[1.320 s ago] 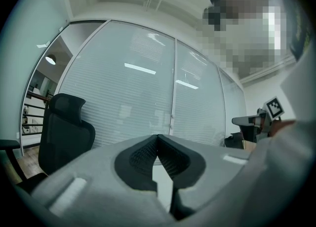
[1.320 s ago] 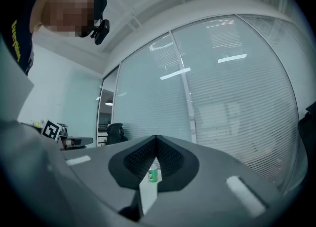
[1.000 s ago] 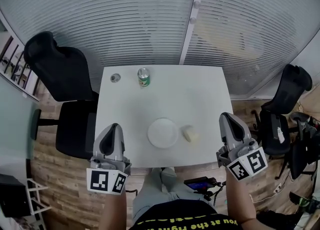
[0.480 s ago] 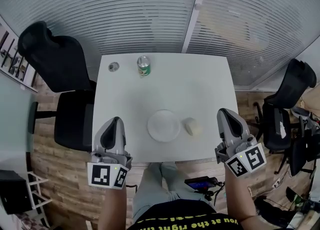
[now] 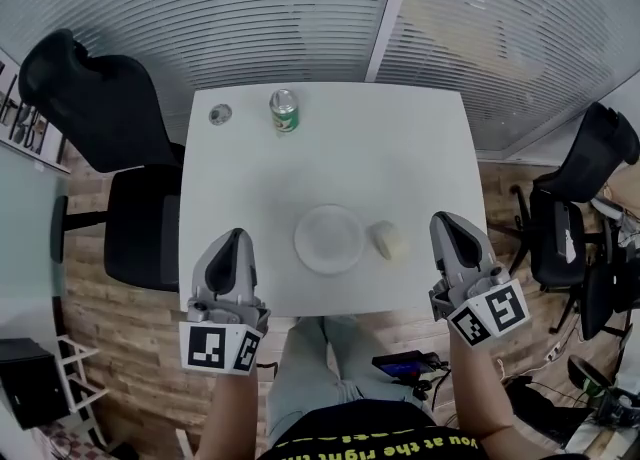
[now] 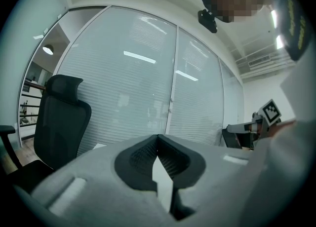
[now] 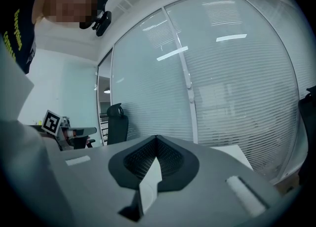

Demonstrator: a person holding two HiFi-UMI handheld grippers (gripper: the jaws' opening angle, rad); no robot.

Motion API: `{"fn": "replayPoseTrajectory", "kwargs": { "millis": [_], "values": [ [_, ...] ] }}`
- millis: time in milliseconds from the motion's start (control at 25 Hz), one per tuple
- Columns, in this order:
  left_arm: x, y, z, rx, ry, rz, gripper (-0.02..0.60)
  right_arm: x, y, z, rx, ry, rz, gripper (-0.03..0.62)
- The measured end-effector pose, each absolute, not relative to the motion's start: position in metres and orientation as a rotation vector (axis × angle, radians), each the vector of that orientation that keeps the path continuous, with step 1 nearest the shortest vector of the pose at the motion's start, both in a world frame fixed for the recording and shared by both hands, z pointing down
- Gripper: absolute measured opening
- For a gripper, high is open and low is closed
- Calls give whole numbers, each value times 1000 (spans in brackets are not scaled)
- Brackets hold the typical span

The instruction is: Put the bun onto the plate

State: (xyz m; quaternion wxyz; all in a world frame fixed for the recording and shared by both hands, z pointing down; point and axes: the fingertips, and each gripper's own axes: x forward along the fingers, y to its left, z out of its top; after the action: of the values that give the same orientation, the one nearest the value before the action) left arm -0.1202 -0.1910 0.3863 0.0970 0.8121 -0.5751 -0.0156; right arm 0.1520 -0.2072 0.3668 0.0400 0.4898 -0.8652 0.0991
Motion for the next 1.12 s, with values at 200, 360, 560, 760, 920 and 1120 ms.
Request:
{"fn": "replayPoseTrajectory", "kwargs": {
  "millis": [200,360,560,760,920,1120],
  "values": [
    [-119,-192,398,2388,-1701,-33,0,152,-211,398,1478,-2604,329,6],
    [-116,-189,405,2385,-1689,-15,0,151,-210,418,1470,-2585,363,6],
    [-114,-189,408,2388,-1677,-19,0,147,-211,443,1444,-2580,421,6],
    [-112,-188,411,2388,-1674,-18,0,152,-212,475,1437,-2526,481,6],
    [-111,-186,415,2382,-1668,-10,0,157,-208,503,1408,-2480,511,6],
    [-110,-185,415,2377,-1670,-10,0,158,-203,526,1385,-2432,539,6]
  ]
}}
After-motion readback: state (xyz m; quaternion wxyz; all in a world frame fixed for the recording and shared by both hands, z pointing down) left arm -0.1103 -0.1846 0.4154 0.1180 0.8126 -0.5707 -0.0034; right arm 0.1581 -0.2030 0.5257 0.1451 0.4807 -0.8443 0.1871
